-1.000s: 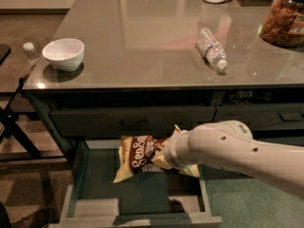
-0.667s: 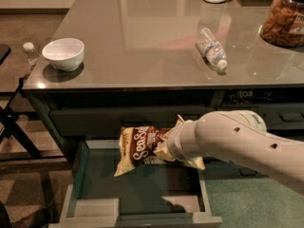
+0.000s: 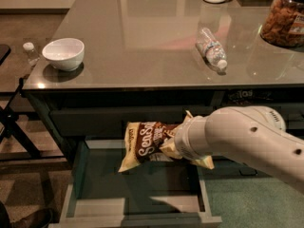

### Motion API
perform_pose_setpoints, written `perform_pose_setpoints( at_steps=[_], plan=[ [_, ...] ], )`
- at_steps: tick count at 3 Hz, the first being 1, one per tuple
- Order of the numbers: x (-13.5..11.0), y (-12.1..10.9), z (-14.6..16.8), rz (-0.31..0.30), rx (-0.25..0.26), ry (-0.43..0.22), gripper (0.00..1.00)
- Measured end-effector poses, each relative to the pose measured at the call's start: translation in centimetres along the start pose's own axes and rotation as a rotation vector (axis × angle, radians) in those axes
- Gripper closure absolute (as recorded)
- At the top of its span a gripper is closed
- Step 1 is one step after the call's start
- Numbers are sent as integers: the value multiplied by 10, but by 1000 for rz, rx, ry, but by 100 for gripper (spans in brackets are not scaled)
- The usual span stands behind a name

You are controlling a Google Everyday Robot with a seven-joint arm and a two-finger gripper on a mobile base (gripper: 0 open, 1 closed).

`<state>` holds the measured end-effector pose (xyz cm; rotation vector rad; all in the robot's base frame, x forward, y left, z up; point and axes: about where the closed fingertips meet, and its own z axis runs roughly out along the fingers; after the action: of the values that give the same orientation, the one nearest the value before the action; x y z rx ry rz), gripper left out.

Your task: Pick brown chip bag from middle drawer and place on counter

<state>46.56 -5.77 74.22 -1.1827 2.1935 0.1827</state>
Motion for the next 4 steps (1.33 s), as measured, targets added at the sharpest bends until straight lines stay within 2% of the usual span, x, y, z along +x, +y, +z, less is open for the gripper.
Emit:
perform_pose_setpoints(
  at_steps=[1, 2, 3, 4],
  plan=[
    [-16, -7, -41, 12, 57, -21, 100],
    [-44, -12, -83, -9, 105, -63, 100],
    [-44, -12, -83, -9, 105, -63, 100],
    [-50, -14, -89, 12, 116, -94, 100]
  ],
)
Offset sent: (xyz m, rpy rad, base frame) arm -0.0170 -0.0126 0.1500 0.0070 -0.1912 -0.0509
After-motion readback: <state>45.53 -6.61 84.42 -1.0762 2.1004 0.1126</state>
